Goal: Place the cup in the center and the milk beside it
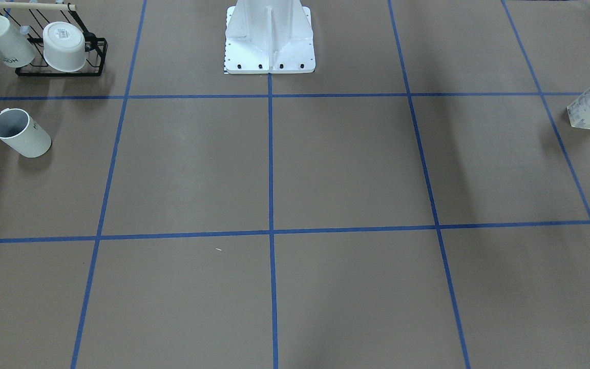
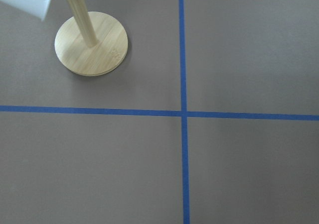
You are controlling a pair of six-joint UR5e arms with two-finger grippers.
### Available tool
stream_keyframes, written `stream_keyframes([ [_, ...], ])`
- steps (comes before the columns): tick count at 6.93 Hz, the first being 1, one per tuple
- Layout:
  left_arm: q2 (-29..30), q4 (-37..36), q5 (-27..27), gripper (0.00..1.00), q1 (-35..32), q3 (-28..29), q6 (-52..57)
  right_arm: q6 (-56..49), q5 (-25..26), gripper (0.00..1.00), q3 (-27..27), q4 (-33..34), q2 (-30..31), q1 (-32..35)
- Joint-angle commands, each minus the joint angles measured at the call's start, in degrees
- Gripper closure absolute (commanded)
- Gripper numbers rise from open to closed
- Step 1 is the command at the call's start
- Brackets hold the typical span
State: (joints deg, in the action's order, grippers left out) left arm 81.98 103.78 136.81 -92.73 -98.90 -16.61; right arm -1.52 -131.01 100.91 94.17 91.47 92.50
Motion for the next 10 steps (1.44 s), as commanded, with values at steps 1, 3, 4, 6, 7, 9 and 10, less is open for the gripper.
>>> stream_keyframes([
  [1,-1.2,-0.6,0.2,0.02,-0.2,-2.6,0.0,0.2,-4.4,0.0,0.0,-0.1,1.6,0.0],
  [3,-2.3,-0.6,0.5,0.02,0.1,-3.0,-0.2,0.3,-4.9,0.0,-0.4,-0.6,2.4,0.0],
  [4,-2.3,-0.3,1.3,0.02,-0.2,-4.1,-0.8,0.7,-4.9,0.0,-1.9,-0.6,0.8,-0.1],
  [6,-2.3,-0.3,1.8,0.02,0.1,-4.3,-0.8,0.6,-6.3,0.0,-2.0,-0.7,1.3,-0.2],
  [7,-2.2,-0.2,1.8,0.02,0.2,-3.7,-0.7,0.5,-6.7,0.0,-1.7,-0.7,1.4,-0.2],
  [9,-2.3,-0.1,1.8,0.02,0.3,-3.8,-0.1,0.8,-13.9,0.0,-1.0,-2.2,3.0,-2.6],
  [10,-2.3,-0.1,1.8,0.02,0.3,-3.8,-0.1,2.1,-13.6,0.0,-0.9,-4.7,5.1,-4.9],
])
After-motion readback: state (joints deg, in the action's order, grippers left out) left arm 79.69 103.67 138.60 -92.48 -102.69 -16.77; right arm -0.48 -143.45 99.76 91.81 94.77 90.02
